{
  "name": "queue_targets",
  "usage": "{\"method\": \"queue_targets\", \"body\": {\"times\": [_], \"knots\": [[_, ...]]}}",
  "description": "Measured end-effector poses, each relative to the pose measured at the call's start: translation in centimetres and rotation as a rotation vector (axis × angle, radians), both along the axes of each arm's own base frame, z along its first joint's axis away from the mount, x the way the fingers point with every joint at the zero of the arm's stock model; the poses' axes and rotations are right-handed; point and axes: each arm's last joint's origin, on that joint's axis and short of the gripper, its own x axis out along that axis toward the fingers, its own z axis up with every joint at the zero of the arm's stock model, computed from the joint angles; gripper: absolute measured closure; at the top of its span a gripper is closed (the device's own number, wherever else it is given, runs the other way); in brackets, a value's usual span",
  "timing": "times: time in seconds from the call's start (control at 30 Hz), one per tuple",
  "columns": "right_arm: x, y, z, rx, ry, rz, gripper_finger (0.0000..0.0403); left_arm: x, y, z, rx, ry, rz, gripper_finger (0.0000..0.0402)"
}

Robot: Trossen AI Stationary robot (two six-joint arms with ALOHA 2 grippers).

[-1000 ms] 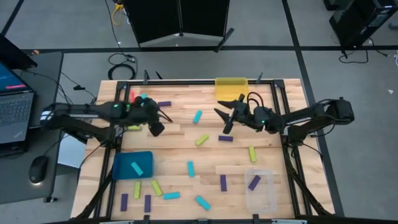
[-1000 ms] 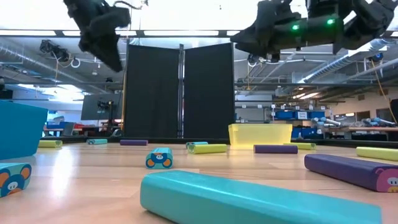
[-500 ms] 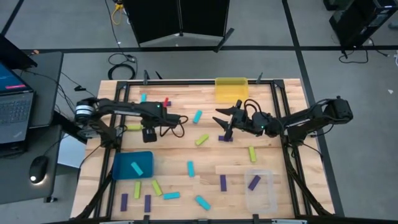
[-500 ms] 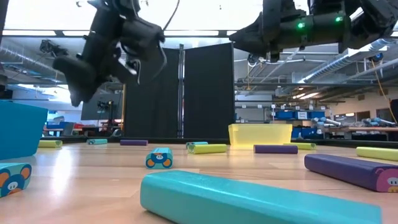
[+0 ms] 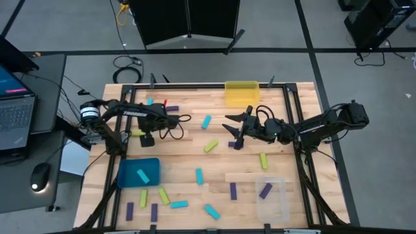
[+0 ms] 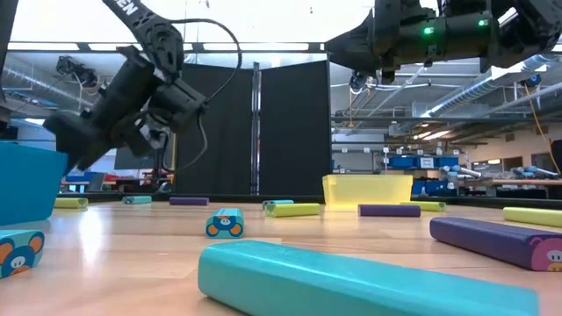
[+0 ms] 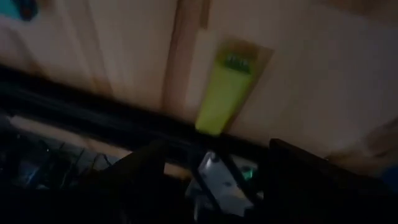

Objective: Sort blocks
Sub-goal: Put the green block into the yellow bin

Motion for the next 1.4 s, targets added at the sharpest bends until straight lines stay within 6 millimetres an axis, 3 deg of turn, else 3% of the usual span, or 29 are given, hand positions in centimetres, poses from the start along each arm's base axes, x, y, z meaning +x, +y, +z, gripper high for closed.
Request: {"method": "queue_targets", "body": {"times": [0.37, 0.77, 1.03, 1.4], "knots": [[0.0, 0.0, 0.0, -0.001, 0.001, -0.002, 0.0206, -1.4, 0.5, -2.9, -0.025, -0.058, 0.005, 0.0108], [0.0, -0.1, -0.1, -0.001, 0.009, -0.02, 0.0206, -1.3, 1.3, -4.1, -0.06, -0.072, 0.003, 0.0121], [0.0, -0.1, -0.1, -0.001, 0.009, -0.02, 0.0206, -1.3, 1.4, -4.8, -0.09, -0.026, 0.007, 0.0176], [0.0, -0.1, -0.1, -0.001, 0.007, -0.02, 0.0206, -1.4, 1.3, -5.0, -0.12, -0.025, -0.004, 0.0296]]}}
